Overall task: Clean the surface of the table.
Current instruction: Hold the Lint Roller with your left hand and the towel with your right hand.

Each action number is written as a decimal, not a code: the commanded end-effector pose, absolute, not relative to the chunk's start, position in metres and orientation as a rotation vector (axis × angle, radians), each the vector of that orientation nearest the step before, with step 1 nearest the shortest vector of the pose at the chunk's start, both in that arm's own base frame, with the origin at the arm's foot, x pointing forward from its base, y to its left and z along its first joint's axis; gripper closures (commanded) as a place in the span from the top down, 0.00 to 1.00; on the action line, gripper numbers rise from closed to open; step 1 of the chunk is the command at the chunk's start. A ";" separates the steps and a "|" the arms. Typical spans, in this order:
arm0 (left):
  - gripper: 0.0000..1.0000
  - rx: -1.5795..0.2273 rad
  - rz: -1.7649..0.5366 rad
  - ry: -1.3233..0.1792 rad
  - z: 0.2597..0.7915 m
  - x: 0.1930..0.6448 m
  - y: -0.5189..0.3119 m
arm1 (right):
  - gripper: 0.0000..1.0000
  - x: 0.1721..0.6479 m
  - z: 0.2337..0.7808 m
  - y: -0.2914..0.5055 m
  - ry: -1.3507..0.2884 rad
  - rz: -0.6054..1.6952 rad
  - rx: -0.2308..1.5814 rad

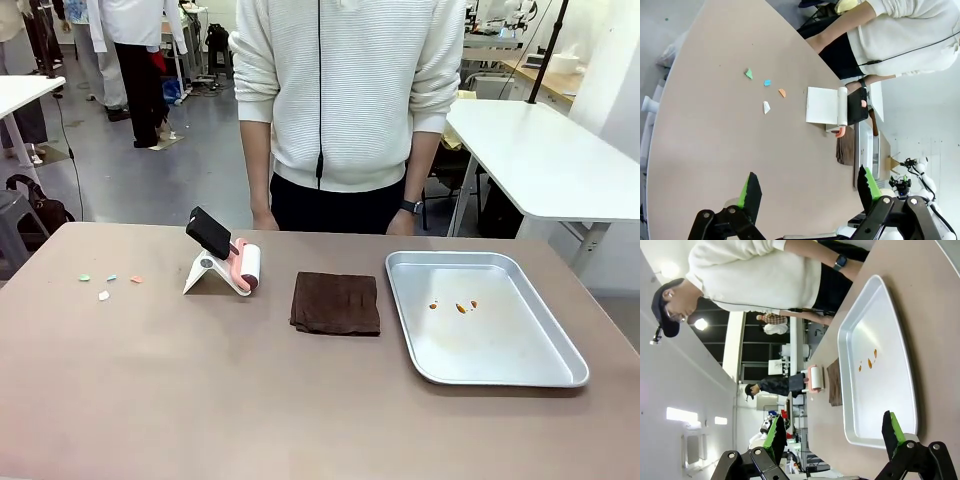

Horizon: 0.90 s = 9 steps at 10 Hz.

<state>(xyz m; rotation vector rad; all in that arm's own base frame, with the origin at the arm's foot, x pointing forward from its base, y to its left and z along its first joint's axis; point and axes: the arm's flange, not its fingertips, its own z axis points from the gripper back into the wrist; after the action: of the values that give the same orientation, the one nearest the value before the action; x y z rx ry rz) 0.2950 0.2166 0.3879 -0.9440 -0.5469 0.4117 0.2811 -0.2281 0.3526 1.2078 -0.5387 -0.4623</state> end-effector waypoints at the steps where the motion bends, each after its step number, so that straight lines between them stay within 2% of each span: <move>1: 1.00 -0.965 0.389 -0.561 0.388 0.289 0.220 | 1.00 0.279 0.352 -0.227 -0.554 -0.460 1.224; 4: 1.00 -0.955 0.406 -0.546 0.388 0.293 0.216 | 1.00 0.279 0.352 -0.230 -0.539 -0.469 1.210; 7: 1.00 -0.949 0.313 -0.555 0.429 0.329 0.214 | 1.00 0.276 0.397 -0.164 -0.642 -0.337 0.992; 9: 1.00 -0.922 0.177 -0.541 0.464 0.357 0.187 | 1.00 0.281 0.425 -0.109 -0.666 -0.170 0.917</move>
<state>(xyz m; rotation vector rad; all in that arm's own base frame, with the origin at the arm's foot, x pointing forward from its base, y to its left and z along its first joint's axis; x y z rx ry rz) 0.3447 0.1933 0.4553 -0.9248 -0.5546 0.2292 0.3173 -0.1826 0.4320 0.9705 -0.6439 -0.2304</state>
